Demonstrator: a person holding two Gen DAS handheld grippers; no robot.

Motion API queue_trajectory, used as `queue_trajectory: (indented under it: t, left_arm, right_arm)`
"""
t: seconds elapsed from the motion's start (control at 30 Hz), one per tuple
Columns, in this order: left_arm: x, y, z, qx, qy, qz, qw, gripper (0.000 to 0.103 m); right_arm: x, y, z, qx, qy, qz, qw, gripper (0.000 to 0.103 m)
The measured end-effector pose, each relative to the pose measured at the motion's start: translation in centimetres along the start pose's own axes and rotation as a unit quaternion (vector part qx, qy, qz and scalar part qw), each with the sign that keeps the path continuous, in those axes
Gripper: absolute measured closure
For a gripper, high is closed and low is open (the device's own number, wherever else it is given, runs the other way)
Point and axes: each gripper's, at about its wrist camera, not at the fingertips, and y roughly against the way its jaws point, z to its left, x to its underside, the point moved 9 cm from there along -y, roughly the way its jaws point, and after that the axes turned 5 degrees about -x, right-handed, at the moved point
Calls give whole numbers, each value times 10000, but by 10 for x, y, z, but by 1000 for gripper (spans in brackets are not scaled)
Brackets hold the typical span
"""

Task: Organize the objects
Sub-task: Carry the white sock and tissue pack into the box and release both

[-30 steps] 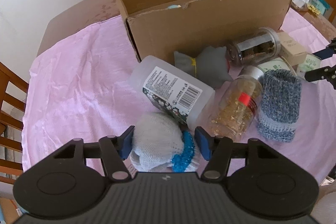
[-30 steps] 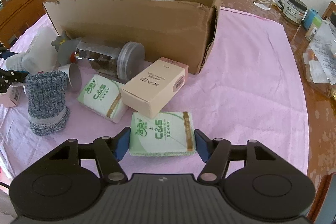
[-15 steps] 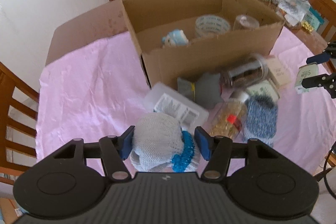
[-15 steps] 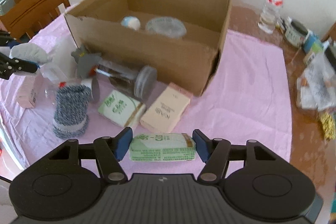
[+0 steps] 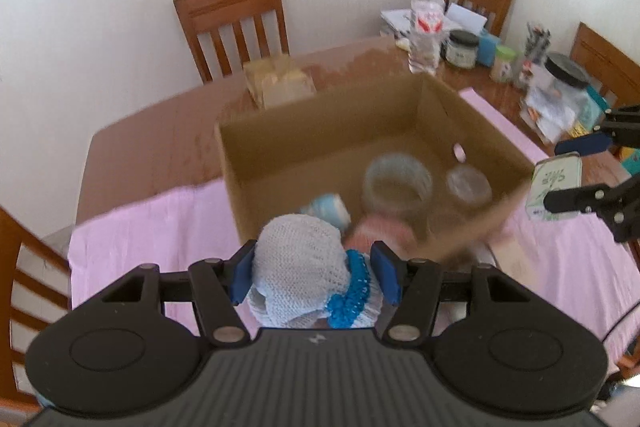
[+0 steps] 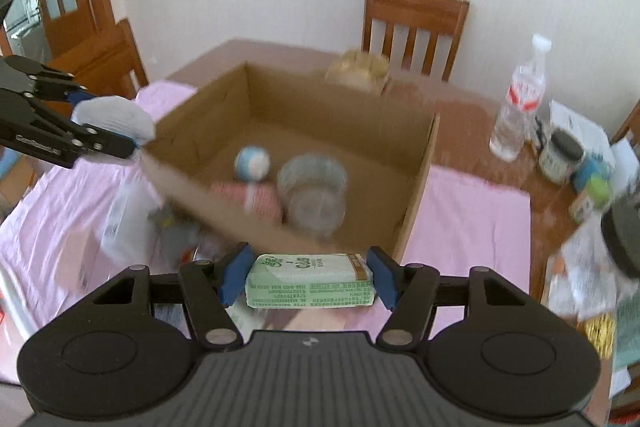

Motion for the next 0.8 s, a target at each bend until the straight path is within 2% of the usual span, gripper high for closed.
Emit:
queue_trajectory:
  t: [0.2, 0.43, 0.47, 0.5, 0.53, 0.57, 0.6, 0.63, 0.73, 0.8]
  left_arm:
    - [-45, -39, 2, -29, 28, -89, 10000, 43]
    - [-76, -80, 7, -95, 38, 9, 9999, 42]
    - [-79, -86, 9, -115, 45, 14, 9999, 40]
    - [-83, -91, 10, -197, 44, -24, 9998, 34]
    - [-85, -95, 12, -291, 25, -54, 9996, 27]
    - [-87, -98, 14, -426, 29, -71, 9991, 13]
    - [-89, -99, 17, -606, 68, -115, 9981, 8]
    - [-89, -98, 19, -686, 85, -162, 9975, 8]
    - [-89, -95, 18, -508, 99, -166, 9985, 8]
    - [-87, -90, 19, -544, 110, -174, 9983, 7]
  right_arm:
    - [-40, -24, -19, 73, -73, -168, 9998, 35]
    - [-67, -55, -42, 40, -343, -70, 9994, 35]
    - [-69, -58, -44, 38, -399, -73, 9992, 35]
    - [-71, -62, -48, 67, -469, -84, 9988, 34]
    - [-74, -65, -53, 116, -558, -122, 9983, 33]
    - [-78, -67, -56, 165, -656, -178, 9975, 20]
    - [-80, -69, -61, 239, -790, -204, 9964, 3]
    - [-81, -69, -65, 332, -946, -230, 9947, 0]
    - [-82, -66, -70, 246, -1176, -298, 9923, 0]
    - [-79, -65, -71, 277, -1184, -309, 9921, 0]
